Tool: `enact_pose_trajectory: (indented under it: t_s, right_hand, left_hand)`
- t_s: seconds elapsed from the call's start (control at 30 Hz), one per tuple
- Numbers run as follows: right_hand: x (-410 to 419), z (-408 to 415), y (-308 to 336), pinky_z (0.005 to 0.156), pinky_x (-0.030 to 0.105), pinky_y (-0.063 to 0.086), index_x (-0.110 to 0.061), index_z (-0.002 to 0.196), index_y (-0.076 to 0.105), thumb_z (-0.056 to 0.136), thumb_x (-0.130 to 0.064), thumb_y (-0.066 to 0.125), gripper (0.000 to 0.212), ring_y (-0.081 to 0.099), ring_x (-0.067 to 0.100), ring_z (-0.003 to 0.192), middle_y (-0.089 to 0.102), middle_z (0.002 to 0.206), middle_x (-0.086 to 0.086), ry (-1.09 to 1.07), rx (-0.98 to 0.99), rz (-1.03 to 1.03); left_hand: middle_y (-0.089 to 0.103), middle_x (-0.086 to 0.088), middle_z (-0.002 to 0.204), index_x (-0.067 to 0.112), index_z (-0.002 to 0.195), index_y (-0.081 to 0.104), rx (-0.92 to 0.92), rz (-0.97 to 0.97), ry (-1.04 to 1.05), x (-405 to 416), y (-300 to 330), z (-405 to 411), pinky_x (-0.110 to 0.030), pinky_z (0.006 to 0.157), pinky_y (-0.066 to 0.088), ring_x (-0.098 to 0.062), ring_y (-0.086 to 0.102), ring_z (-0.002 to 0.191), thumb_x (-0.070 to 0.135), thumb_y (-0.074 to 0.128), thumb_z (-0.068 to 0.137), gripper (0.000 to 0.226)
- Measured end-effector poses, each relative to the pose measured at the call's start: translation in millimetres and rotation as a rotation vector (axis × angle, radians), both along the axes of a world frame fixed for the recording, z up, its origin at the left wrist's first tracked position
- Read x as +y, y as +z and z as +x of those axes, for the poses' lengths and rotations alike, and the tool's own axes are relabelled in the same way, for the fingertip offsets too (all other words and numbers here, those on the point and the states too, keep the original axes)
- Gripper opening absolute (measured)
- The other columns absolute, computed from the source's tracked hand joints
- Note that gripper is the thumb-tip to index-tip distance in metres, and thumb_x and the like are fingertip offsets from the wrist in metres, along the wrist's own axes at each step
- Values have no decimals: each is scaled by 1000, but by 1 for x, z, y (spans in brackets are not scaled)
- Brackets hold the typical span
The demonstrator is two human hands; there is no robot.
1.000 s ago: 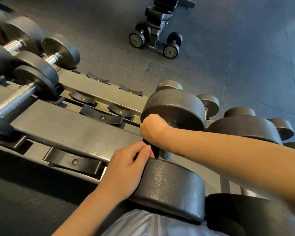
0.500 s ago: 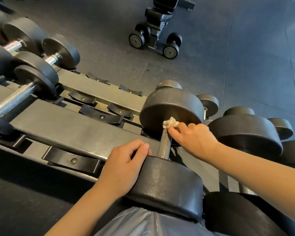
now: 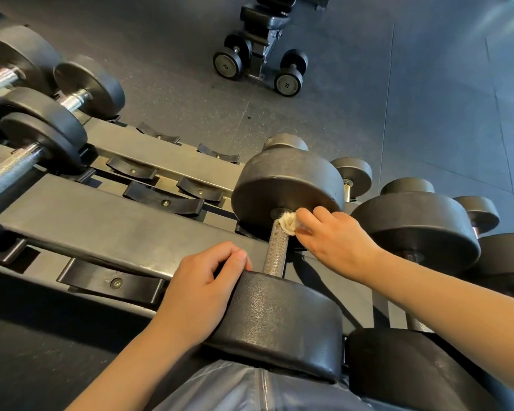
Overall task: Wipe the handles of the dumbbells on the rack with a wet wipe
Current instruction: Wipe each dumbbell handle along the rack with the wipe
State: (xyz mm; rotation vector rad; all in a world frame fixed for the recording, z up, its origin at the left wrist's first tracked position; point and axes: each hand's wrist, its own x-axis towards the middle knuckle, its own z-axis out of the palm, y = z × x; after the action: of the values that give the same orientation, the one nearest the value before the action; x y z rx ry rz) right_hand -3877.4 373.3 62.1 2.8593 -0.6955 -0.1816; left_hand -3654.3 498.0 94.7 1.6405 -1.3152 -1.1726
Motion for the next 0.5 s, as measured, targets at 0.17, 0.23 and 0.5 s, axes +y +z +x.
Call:
enact_pose_trajectory:
  t_s: [0.17, 0.23, 0.5]
  right_hand:
    - [-8, -7, -5, 57, 32, 49, -7, 95, 71, 65, -12, 81, 32, 59, 23, 74, 63, 103, 12, 185, 2, 2]
    - [-10, -10, -14, 58, 30, 49, -6, 98, 68, 71, -11, 76, 28, 60, 22, 71, 65, 94, 11, 236, -26, 21]
    - [-13, -13, -19, 55, 30, 49, -1, 111, 61, 88, -12, 53, 27, 60, 22, 68, 64, 92, 13, 296, -22, 10]
  left_hand:
    - [64, 7, 73, 26, 72, 62, 4, -13, -6, 0, -1, 1, -14, 64, 40, -12, 59, 77, 52, 41, 83, 35]
    - [64, 7, 73, 26, 72, 63, 9, -11, -7, 0, -1, 1, -16, 65, 40, -12, 59, 76, 55, 40, 81, 37]
    - [64, 7, 74, 27, 71, 63, 14, -1, -6, 0, -2, 1, -18, 66, 41, -12, 59, 77, 58, 38, 78, 41]
